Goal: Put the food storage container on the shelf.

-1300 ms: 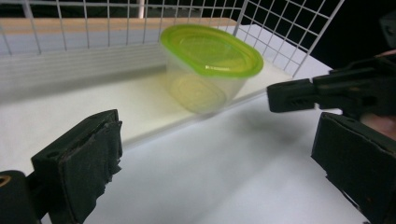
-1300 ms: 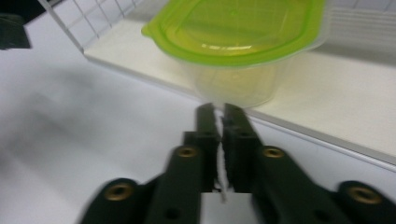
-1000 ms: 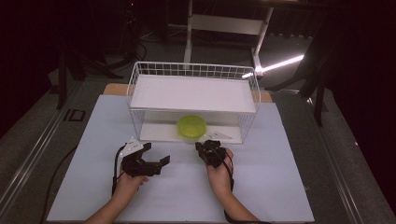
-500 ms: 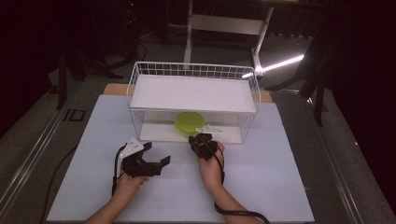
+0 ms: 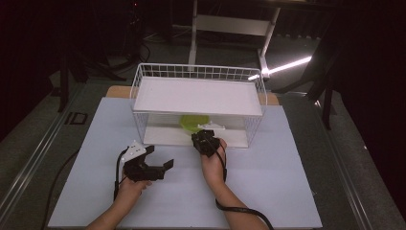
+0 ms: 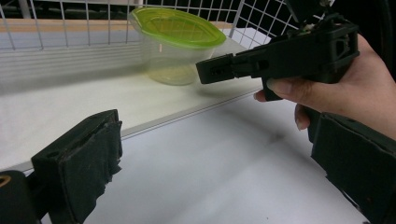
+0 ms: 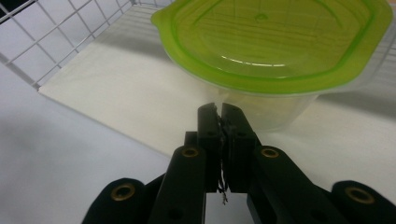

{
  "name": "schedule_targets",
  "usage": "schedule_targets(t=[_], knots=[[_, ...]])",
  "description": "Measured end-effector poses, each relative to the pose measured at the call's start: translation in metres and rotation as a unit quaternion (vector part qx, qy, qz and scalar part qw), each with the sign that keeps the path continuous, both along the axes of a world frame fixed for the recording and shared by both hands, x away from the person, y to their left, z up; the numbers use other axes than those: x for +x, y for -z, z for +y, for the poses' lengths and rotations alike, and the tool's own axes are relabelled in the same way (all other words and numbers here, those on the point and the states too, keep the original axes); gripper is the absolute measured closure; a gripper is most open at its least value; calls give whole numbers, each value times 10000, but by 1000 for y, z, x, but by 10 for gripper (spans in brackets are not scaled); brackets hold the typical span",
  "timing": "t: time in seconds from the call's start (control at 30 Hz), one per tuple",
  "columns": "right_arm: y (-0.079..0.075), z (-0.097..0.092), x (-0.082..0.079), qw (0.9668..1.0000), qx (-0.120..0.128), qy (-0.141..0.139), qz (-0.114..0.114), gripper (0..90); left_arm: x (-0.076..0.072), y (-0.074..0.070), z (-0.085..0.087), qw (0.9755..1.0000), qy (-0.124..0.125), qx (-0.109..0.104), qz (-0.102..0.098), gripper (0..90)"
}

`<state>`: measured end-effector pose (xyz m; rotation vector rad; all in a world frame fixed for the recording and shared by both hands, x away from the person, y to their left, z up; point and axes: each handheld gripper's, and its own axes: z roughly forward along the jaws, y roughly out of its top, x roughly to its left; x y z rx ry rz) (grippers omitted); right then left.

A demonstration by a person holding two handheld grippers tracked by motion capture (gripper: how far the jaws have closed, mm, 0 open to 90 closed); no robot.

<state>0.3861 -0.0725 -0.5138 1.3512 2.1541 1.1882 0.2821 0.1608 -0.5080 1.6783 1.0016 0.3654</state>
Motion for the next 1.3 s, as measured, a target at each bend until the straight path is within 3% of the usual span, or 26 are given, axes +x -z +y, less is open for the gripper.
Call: schedule_targets(t=[0.37,0.43,0.47,0.5,0.53,0.57,0.6,0.67,0.73,0.77,0.87,0.9,1.0,1.13,1.3], knots=[[-10,-10,-21,9997,87,-226,-23,796,-1,-1,-1,10000,55,-29,-24,27],[-16,-13,-35,9986,10,-466,-237,643,-1,-3,-2,9998,162,10,-138,27],[-16,-13,-35,9986,10,-466,-237,643,-1,-3,-2,9998,162,10,-138,27],[-21,-16,-46,9973,-50,-578,-447,528,-1,-5,-2,9995,242,23,-193,27],[-21,-16,-46,9973,-50,-578,-447,528,-1,-5,-2,9995,242,23,-193,27],[-26,-20,-53,9956,-129,-691,-612,444,-1,-8,-3,9993,304,-20,-215,27],[-26,-20,-53,9956,-129,-691,-612,444,-1,-8,-3,9993,304,-20,-215,27],[-34,-28,-60,9955,-63,-753,-566,314,-1,-13,-4,9991,344,-57,-258,27],[-36,-31,-63,9951,-31,-792,-588,289,-2,-18,-6,9985,435,-55,-327,27],[-40,-37,-66,9938,13,-914,-630,208,-3,-21,-7,9982,474,-32,-365,27],[-43,-42,-70,9932,70,-918,-711,187,-6,-26,-9,9971,642,54,-414,27],[-46,-48,-73,9919,217,-1013,-728,159,-7,-27,-9,9968,671,85,-427,27],[-48,-55,-77,9912,298,-974,-840,142,-9,-29,-6,9965,719,56,-413,27],[-49,-62,-83,9911,334,-986,-836,142,-13,-29,-1,9965,767,-7,-344,27],[-50,-71,-92,9908,396,-974,-854,144,-20,-28,7,9964,783,64,-315,27]])
